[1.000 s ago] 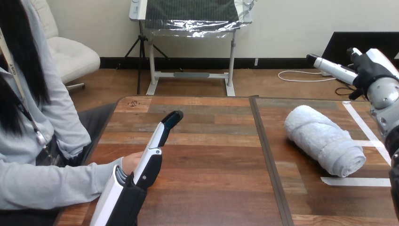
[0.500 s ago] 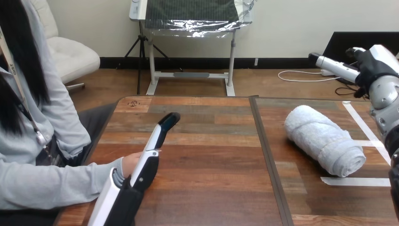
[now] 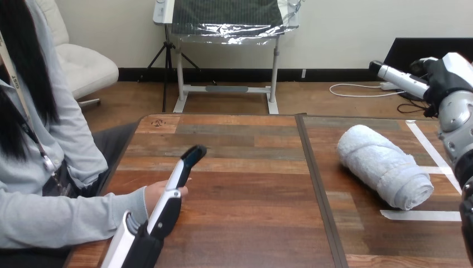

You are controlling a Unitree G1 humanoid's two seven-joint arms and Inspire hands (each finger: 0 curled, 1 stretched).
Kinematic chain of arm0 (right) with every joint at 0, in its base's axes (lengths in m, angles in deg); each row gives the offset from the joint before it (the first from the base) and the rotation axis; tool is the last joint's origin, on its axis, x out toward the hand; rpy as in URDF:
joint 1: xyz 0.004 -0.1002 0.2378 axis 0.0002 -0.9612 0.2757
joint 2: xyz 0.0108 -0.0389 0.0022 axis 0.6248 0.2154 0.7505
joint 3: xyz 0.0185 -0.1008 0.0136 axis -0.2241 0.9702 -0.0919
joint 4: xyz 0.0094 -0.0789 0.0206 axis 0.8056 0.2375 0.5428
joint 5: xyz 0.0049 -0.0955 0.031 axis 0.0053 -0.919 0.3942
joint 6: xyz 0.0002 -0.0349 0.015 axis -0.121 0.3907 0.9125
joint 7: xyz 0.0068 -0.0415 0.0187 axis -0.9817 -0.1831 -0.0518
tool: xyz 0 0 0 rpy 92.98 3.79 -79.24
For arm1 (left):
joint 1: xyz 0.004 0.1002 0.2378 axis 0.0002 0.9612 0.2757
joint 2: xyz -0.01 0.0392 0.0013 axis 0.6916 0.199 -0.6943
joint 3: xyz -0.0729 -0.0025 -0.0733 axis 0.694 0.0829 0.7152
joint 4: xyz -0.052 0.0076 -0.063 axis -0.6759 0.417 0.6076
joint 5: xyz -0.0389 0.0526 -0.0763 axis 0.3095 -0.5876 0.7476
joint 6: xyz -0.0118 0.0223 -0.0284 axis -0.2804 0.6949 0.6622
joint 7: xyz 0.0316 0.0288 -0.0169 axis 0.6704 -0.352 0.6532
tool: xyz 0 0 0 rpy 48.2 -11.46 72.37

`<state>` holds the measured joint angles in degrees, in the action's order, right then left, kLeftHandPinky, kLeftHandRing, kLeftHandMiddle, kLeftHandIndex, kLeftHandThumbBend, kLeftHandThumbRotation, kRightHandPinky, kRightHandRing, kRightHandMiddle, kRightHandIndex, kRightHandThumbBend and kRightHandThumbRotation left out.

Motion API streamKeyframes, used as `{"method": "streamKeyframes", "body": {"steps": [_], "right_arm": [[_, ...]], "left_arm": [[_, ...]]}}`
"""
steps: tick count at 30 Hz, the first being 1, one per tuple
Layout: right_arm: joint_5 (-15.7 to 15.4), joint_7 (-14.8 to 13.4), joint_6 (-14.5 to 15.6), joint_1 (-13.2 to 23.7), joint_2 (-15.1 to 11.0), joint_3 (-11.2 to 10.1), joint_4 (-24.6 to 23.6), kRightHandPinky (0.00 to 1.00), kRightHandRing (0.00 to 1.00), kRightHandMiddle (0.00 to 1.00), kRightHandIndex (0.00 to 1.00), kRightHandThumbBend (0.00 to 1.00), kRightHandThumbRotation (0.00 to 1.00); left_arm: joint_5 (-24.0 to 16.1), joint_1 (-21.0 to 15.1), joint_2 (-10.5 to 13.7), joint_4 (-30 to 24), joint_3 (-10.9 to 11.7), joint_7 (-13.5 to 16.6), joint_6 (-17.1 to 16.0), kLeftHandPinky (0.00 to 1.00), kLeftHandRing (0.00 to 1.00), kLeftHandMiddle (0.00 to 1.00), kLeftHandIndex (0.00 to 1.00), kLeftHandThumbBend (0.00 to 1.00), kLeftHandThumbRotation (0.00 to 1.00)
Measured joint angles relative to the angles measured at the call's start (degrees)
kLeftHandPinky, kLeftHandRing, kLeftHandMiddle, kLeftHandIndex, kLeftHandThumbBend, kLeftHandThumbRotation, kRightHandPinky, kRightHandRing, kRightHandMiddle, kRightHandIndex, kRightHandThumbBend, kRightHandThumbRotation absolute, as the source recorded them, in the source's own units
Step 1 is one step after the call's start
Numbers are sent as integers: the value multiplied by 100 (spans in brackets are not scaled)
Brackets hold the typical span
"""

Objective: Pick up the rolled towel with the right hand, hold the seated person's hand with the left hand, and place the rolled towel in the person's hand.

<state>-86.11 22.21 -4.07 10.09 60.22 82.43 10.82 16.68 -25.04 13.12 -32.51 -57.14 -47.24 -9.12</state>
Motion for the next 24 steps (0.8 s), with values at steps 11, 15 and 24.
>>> {"method": "streamKeyframes", "body": {"steps": [11,15,24], "right_arm": [[-16,-22,0,-455,311,19,46,43,77,72,76,100,77],[-56,3,1,-560,413,46,67,57,88,84,86,100,75],[-239,123,32,-779,591,170,111,72,93,93,95,100,73]], "left_arm": [[-22,494,10,-392,135,-4,10,100,100,100,100,100,83],[-21,634,9,-567,169,-12,119,100,100,100,100,100,82],[-69,928,-1,-855,235,-46,153,100,100,100,100,100,80]]}}
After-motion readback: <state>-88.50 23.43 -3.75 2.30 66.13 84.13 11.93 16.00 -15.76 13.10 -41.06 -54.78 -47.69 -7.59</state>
